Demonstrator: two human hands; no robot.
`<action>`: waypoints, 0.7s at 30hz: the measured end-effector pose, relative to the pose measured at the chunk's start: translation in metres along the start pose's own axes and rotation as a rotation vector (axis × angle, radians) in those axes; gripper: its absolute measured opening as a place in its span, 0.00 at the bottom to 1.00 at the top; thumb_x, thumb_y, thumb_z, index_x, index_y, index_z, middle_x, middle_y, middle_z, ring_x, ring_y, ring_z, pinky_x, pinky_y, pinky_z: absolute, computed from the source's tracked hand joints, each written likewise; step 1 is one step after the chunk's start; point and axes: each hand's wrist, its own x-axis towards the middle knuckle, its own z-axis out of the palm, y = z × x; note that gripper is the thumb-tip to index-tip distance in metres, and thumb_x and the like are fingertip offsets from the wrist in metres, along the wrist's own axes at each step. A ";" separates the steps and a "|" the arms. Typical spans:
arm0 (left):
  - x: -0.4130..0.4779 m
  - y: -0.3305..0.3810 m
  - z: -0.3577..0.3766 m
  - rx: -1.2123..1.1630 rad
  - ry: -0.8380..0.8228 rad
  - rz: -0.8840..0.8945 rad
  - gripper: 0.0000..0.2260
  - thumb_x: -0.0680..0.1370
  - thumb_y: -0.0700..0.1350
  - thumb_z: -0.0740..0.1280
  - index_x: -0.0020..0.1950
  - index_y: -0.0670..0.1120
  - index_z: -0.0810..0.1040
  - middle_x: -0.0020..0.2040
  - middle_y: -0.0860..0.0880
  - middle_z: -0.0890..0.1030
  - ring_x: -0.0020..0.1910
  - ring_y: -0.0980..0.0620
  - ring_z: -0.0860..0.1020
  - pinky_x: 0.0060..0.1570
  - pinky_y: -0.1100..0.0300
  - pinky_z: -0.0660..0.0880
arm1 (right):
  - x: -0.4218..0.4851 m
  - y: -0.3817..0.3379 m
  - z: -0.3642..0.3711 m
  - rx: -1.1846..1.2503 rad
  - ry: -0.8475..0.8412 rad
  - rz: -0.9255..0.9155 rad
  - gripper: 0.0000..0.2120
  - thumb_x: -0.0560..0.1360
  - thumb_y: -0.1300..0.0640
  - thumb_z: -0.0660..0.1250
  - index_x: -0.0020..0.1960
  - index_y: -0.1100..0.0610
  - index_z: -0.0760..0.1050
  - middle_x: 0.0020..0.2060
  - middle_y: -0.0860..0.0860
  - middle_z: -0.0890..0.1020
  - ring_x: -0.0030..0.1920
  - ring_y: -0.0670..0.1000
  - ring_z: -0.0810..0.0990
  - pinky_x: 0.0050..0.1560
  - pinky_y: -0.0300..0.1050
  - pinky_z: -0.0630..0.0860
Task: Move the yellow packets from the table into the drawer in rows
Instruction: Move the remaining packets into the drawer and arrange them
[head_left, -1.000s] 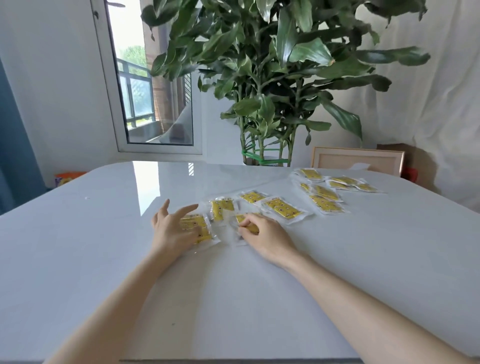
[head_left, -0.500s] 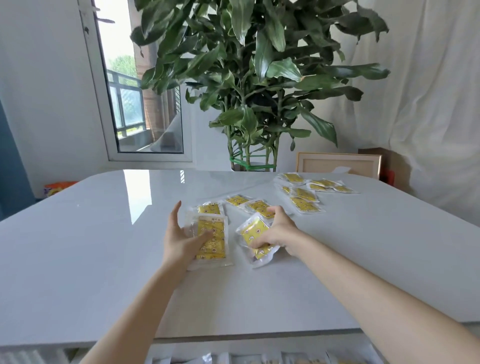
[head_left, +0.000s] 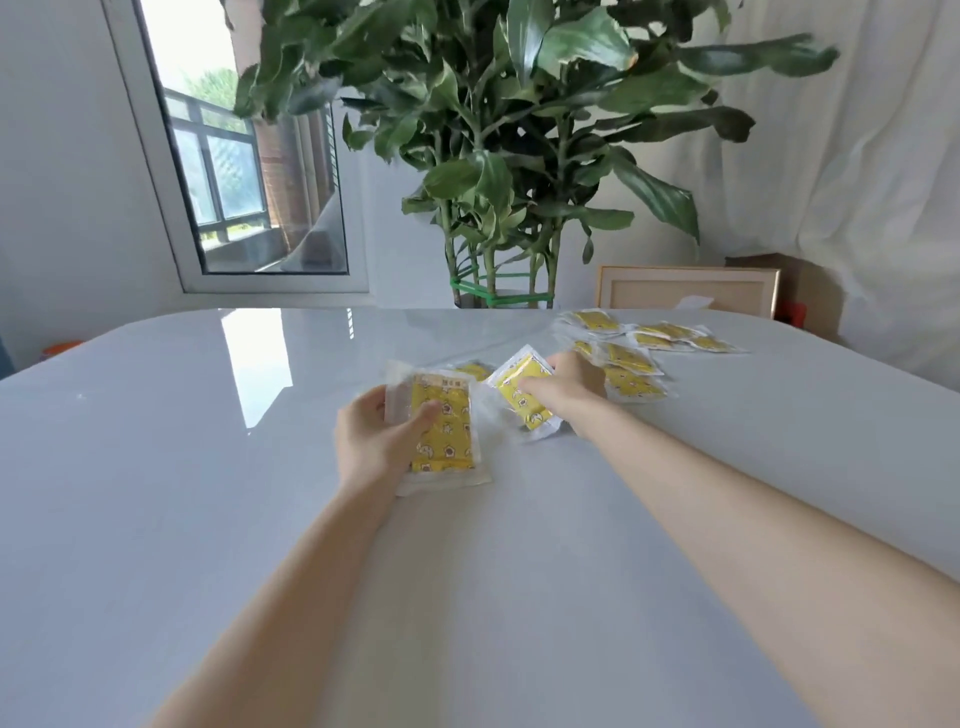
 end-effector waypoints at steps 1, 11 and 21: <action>0.001 0.000 0.001 0.009 0.013 0.006 0.08 0.68 0.43 0.76 0.44 0.43 0.82 0.44 0.39 0.84 0.42 0.42 0.83 0.45 0.44 0.81 | 0.004 0.001 0.003 -0.047 -0.022 0.035 0.16 0.69 0.50 0.67 0.33 0.53 0.61 0.50 0.57 0.77 0.60 0.58 0.72 0.43 0.44 0.68; -0.011 0.008 -0.001 -0.011 0.019 -0.030 0.18 0.60 0.53 0.75 0.46 0.46 0.82 0.43 0.44 0.85 0.44 0.43 0.84 0.46 0.43 0.80 | 0.003 -0.005 0.003 -0.264 -0.210 0.117 0.29 0.54 0.44 0.69 0.53 0.54 0.74 0.52 0.54 0.78 0.60 0.59 0.73 0.59 0.51 0.74; -0.074 0.026 -0.018 -0.013 -0.004 -0.050 0.09 0.66 0.47 0.77 0.42 0.49 0.81 0.42 0.43 0.84 0.43 0.44 0.84 0.46 0.43 0.80 | -0.077 0.012 -0.045 -0.243 -0.159 0.055 0.16 0.66 0.53 0.72 0.35 0.54 0.63 0.47 0.55 0.73 0.42 0.53 0.72 0.29 0.43 0.62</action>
